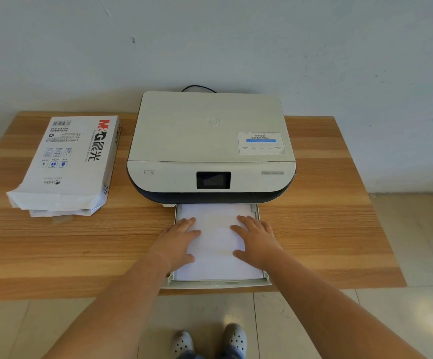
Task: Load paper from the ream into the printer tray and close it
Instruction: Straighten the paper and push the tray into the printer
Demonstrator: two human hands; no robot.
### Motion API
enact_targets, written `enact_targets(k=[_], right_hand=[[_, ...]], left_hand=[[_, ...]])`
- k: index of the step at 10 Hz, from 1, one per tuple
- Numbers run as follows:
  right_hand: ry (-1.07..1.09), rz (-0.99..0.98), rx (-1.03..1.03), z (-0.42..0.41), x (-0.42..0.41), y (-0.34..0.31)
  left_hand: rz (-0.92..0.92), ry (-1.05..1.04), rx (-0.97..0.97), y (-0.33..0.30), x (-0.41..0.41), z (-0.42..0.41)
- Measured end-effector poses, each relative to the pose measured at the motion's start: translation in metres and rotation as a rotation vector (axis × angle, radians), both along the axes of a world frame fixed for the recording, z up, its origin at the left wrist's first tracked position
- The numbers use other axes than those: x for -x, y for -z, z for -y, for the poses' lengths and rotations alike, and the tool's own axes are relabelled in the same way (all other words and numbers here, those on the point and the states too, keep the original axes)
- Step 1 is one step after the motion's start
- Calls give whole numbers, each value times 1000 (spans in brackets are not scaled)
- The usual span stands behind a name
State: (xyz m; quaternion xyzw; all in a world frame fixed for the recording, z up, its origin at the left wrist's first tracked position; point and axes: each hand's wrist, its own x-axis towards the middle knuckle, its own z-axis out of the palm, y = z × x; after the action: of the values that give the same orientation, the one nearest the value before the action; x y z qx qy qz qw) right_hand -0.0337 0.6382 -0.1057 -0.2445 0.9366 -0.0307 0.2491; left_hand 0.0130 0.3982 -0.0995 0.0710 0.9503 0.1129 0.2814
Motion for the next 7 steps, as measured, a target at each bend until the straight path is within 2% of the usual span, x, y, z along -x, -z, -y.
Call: enact_targets(k=[7], right_hand=[[3, -3, 0, 0, 0, -2]], left_hand=[[-17, 27, 4, 0, 1, 1]])
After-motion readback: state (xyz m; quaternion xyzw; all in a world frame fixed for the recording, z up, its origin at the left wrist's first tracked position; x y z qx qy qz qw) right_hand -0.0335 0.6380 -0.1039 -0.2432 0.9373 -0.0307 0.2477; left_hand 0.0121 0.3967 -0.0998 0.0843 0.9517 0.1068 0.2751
